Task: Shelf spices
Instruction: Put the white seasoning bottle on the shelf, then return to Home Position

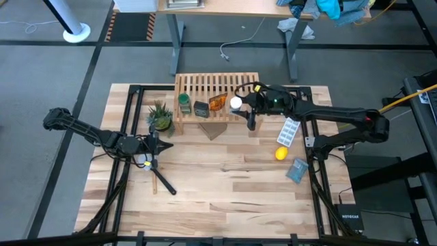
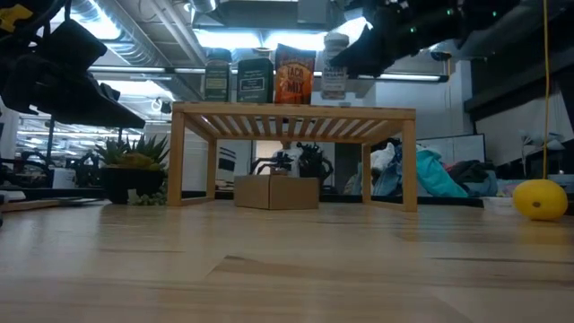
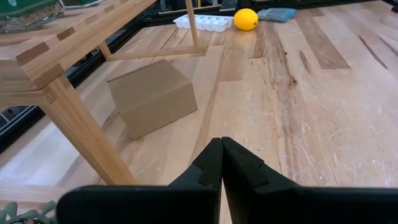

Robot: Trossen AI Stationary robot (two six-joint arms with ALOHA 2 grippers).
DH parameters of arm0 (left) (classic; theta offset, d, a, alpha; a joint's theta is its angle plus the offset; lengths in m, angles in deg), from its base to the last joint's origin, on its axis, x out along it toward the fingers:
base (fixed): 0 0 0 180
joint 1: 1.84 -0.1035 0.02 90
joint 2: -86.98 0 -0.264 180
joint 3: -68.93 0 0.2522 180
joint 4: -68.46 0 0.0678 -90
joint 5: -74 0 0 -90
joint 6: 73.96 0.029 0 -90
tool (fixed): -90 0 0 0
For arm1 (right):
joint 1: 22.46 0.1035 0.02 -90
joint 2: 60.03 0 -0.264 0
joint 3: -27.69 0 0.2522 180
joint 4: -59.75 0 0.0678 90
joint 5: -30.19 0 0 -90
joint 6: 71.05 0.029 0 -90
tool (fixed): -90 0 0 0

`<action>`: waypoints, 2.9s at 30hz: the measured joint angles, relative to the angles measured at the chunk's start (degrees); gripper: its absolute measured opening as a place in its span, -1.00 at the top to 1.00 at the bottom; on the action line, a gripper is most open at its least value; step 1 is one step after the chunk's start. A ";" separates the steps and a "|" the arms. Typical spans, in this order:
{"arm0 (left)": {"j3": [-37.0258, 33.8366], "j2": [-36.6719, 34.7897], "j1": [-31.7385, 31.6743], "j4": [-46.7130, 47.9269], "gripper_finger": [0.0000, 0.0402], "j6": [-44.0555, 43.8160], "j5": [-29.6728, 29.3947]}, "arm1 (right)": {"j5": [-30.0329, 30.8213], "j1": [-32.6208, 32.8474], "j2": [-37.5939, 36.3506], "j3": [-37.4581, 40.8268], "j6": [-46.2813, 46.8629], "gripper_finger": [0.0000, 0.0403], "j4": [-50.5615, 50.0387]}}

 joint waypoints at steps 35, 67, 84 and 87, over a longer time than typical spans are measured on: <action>0.00 0.01 0.00 -0.10 0.99 -0.34 1.29 | -3.49 -2.90 1.79 5.65 3.22 -0.52 14.58; 8.17 -17.12 0.00 6.08 0.99 19.42 1.20 | -19.66 -2.84 -38.03 7.07 9.37 -0.52 -22.66; 8.49 -24.09 -0.03 14.95 0.99 8.85 7.10 | -31.02 -2.84 -56.35 40.25 16.23 -0.52 11.45; 8.48 -23.86 0.00 15.06 0.99 7.71 8.67 | -31.14 -2.84 -56.98 45.52 18.77 -0.52 20.49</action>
